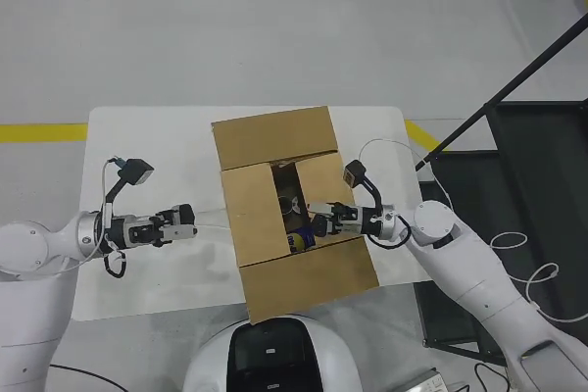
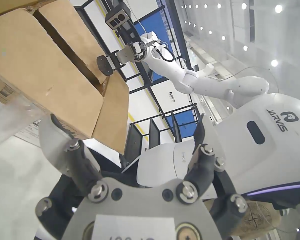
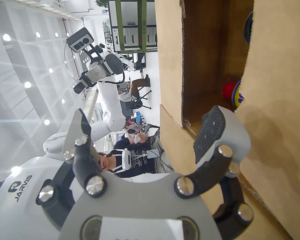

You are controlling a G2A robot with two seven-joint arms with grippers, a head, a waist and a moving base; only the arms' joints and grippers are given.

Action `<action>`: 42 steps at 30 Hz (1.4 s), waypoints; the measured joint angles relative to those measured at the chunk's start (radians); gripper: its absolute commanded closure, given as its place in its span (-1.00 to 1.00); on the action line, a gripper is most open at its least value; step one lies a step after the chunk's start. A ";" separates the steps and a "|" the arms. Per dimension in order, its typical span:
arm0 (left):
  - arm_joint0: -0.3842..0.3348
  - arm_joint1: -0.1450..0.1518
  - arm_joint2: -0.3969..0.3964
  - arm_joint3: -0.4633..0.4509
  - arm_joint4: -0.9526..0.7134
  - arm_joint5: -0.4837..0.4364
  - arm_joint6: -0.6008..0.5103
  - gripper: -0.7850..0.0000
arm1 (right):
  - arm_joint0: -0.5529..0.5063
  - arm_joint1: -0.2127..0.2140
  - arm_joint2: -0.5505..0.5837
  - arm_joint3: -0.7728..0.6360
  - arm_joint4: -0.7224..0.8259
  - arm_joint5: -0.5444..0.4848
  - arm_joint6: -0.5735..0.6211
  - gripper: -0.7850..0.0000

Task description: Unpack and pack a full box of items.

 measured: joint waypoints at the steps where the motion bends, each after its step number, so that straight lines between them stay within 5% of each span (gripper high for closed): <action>1: 0.000 0.000 0.000 0.000 0.000 0.000 0.000 -1.00 | 0.000 0.000 0.000 0.000 0.000 0.000 0.000 -1.00; 11: -0.006 0.002 0.009 0.003 0.027 0.020 0.021 -1.00 | 0.013 -0.012 -0.033 -0.038 -0.026 0.039 -0.018 -1.00; 20: -0.195 0.010 0.073 0.195 0.036 0.052 -0.053 -1.00 | 0.119 -0.063 -0.158 0.014 -0.117 0.085 -0.035 -1.00; 27: -0.277 0.014 0.120 0.315 -0.054 0.039 -0.039 -1.00 | 0.162 -0.100 -0.227 0.041 -0.088 0.056 0.014 -1.00; 34: -0.291 0.016 0.154 0.360 -0.121 -0.009 0.009 -1.00 | 0.194 -0.126 -0.240 -0.013 -0.029 0.007 0.043 -1.00; 42: -0.222 0.031 0.091 0.287 -0.195 -0.072 0.072 -1.00 | 0.282 -0.204 -0.379 -0.049 -0.018 0.007 0.018 -1.00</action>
